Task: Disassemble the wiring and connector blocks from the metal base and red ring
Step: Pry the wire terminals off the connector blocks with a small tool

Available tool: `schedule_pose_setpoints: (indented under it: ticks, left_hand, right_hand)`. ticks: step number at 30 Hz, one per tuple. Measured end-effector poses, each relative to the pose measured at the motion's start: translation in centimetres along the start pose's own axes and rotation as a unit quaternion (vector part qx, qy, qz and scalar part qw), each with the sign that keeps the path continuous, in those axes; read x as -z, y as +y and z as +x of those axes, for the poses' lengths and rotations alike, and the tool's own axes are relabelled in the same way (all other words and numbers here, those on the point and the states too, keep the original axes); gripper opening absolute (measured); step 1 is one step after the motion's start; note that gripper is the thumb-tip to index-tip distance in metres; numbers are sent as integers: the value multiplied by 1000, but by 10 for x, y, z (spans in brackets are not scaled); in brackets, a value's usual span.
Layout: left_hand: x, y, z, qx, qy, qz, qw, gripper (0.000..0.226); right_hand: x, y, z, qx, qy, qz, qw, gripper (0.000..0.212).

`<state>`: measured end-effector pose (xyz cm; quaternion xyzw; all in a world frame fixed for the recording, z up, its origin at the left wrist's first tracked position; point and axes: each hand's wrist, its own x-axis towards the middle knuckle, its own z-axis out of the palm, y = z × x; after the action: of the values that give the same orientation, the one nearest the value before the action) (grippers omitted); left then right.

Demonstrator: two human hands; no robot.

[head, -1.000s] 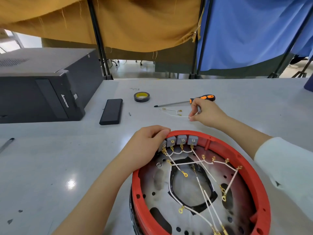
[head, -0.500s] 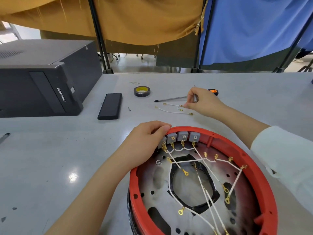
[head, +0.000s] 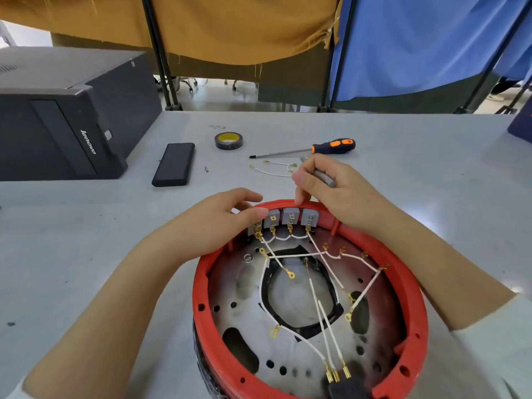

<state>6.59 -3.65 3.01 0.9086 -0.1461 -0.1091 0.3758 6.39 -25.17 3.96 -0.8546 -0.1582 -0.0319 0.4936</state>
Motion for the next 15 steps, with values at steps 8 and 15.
schedule_pose_setpoints:
  ticks: [8, 15]
  left_hand:
    - [-1, -1, 0, -15, 114, 28, 993, 26]
    - [-5, -2, 3, -42, 116, 4, 992, 24]
  right_hand:
    - [-9, -17, -8, 19, 16, 19, 1000, 38]
    - [-16, -35, 1, 42, -61, 132, 989, 56]
